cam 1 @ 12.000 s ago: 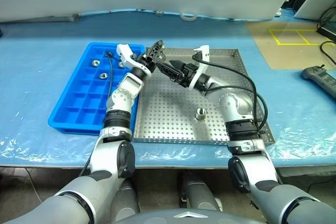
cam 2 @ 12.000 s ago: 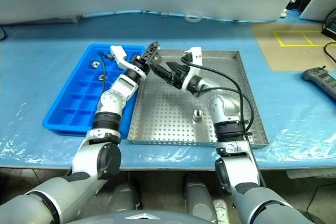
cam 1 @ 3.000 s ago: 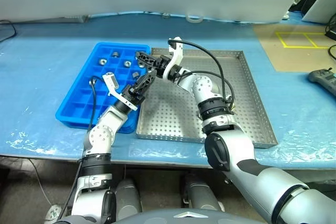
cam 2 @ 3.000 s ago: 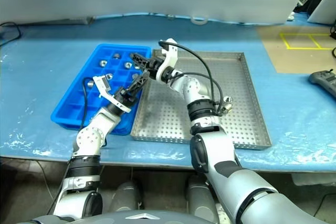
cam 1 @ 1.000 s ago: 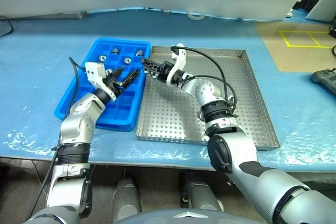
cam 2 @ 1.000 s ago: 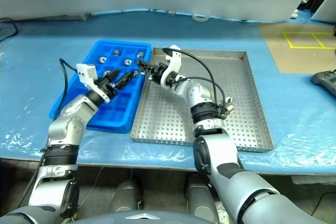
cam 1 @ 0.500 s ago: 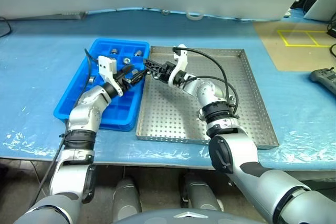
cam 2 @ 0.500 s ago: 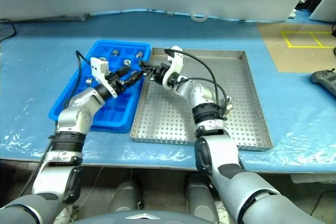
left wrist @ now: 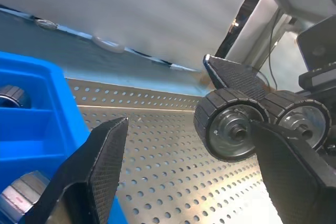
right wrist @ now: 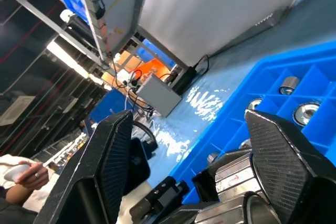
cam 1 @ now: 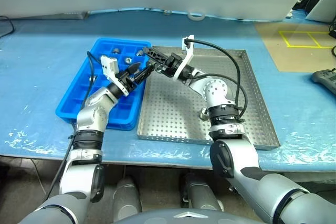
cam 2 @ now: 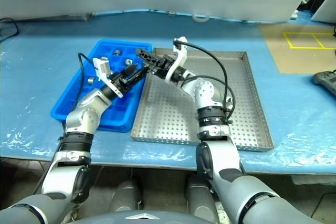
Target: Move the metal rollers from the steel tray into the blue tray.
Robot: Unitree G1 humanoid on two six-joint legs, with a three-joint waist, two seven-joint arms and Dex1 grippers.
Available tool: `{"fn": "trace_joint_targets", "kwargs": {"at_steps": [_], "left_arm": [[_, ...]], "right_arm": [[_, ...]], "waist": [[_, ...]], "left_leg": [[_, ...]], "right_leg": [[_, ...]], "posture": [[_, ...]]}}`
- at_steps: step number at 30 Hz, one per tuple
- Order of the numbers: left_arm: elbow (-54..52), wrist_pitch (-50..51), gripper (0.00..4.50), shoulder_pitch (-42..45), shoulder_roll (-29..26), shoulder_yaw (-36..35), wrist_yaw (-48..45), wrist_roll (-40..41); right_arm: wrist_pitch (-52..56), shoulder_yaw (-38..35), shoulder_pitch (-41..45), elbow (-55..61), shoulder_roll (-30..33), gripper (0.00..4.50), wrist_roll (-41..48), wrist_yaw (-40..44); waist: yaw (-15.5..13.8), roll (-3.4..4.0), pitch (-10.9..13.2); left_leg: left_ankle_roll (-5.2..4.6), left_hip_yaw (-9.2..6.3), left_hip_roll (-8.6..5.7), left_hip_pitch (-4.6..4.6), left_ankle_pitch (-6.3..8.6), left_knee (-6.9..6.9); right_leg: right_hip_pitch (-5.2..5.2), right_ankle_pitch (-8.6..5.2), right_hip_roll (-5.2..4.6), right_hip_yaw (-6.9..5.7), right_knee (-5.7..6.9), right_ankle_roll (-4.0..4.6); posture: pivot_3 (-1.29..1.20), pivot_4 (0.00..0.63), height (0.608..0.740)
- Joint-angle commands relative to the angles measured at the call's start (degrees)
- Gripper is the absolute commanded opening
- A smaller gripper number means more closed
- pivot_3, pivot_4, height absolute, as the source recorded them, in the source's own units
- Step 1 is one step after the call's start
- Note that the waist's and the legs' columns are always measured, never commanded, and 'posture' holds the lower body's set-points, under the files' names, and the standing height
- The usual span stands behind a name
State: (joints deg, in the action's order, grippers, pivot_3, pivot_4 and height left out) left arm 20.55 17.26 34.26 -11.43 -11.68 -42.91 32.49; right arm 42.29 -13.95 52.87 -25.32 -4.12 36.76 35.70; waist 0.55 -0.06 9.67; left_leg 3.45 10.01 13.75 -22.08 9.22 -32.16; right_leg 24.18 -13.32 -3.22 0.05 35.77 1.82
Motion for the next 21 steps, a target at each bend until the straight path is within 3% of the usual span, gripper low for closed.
{"fn": "trace_joint_targets", "kwargs": {"at_steps": [1,13,16,21], "left_arm": [[-3.5,2.1,3.94,2.5,0.7,-1.3,-1.3,4.1],[-5.0,11.1,3.94,5.4,5.7,-5.4,-3.1,15.7],[-4.6,11.3,3.38,6.3,6.7,-6.8,-1.6,16.8],[-5.9,12.8,1.8,5.1,6.2,-4.6,-2.9,15.5]], "right_arm": [[4.2,3.5,-0.6,3.4,-2.3,3.52,3.5,3.6],[7.2,5.2,-2.5,7.2,-2.9,3.52,5.0,5.6],[7.2,5.2,-2.6,7.3,-2.9,3.55,5.0,5.6],[7.0,5.4,-3.0,7.6,-2.9,3.55,4.9,5.5]], "waist": [[0.0,0.0,0.0],[-0.1,-0.02,0.0],[-0.1,-0.02,0.0],[0.0,-0.03,0.0]], "left_leg": [[0.0,0.0,0.0,0.0,0.0,0.01],[-0.01,0.0,-0.01,0.0,0.0,0.0],[-0.01,0.0,-0.02,0.0,0.0,0.0],[-0.01,0.0,-0.02,0.0,0.0,0.0]], "right_leg": [[0.0,0.0,0.0,0.0,0.0,0.0],[-0.02,0.02,0.0,0.01,-0.01,-0.01],[-0.02,0.02,-0.01,0.02,-0.02,-0.02],[-0.03,0.03,0.0,0.02,-0.03,-0.03]], "posture": [[-0.32,0.15,0.74],[-0.32,0.15,0.74],[-0.32,0.15,0.74],[-0.33,0.15,0.74]]}}
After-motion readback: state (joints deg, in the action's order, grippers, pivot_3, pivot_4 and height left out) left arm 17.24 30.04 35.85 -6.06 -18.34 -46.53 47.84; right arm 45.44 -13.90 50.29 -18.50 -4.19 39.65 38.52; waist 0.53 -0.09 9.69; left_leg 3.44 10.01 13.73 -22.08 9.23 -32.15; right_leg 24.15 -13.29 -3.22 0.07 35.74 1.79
